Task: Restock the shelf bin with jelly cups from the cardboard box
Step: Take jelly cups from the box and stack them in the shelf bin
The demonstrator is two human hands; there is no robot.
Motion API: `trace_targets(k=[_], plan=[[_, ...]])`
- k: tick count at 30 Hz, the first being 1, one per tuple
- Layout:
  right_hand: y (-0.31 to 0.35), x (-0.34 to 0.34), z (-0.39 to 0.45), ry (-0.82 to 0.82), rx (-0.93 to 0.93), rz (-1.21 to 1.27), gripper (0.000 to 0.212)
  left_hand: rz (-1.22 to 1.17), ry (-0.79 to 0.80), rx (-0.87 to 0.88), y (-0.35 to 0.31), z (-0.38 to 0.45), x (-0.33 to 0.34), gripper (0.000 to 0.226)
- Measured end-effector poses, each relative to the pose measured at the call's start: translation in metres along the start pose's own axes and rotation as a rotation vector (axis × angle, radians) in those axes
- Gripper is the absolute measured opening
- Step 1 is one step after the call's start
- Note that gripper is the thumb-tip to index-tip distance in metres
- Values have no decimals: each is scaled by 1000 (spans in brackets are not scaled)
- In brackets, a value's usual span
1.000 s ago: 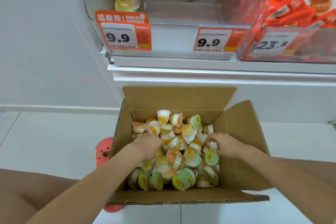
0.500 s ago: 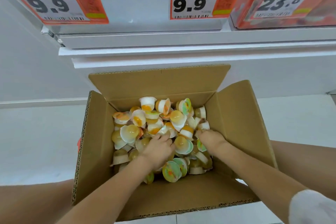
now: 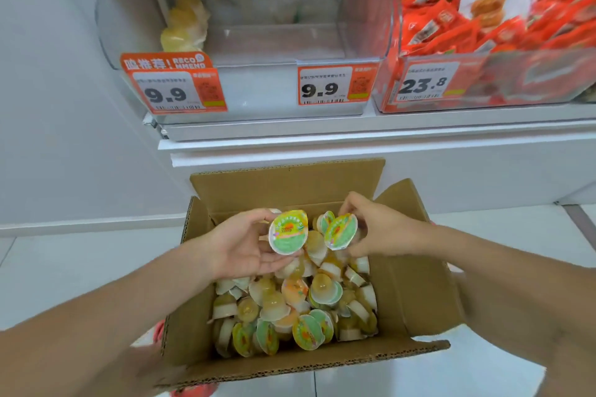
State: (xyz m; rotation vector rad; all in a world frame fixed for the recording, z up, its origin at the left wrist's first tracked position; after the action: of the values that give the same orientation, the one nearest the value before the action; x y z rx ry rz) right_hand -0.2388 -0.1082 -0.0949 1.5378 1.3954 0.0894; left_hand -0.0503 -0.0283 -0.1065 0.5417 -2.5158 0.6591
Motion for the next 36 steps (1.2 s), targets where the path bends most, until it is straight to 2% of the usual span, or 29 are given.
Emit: trace_targets(k=[6,9,12,15,19,23,27,32,36], plan=[[87,-46,-44,-167,-260,163,58,18,71,126,-29,-68,42,49],[106,-49,-54,-145,-338,285,63,50,98,198,-34,-82,57,48],[120,-54,-57,-174,-410,290,66,64,119,257,-45,-89,67,42],[127,-62,-56,-278,-426,286,65,28,131,309,-56,-92,69,47],[131,-66,-51,-409,-355,207,61,-39,112,356,-59,-91,74,52],[139,-61,-44,-374,-383,269,65,3,116,378,-56,-92,81,52],[145,-60,-38,-322,-424,292,50,1,148,445,-60,-99,84,53],[150,-54,-37,-204,-482,309,71,-14,117,474,-63,-103,79,48],[152,-55,-36,-261,-466,211,65,22,138,439,-61,-106,80,32]])
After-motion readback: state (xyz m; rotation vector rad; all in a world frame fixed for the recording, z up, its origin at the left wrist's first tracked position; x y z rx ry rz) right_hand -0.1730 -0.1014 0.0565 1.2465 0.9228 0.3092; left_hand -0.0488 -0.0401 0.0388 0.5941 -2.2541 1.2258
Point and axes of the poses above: each hand's wrist, its own z-axis towards the middle knuckle, its own x-axis out of the palm, y = z × x, the point moved 5 cm from there along z, towards the middle knuckle, and after that the axes turned 3 degrees about y, right-handed, at the moved point
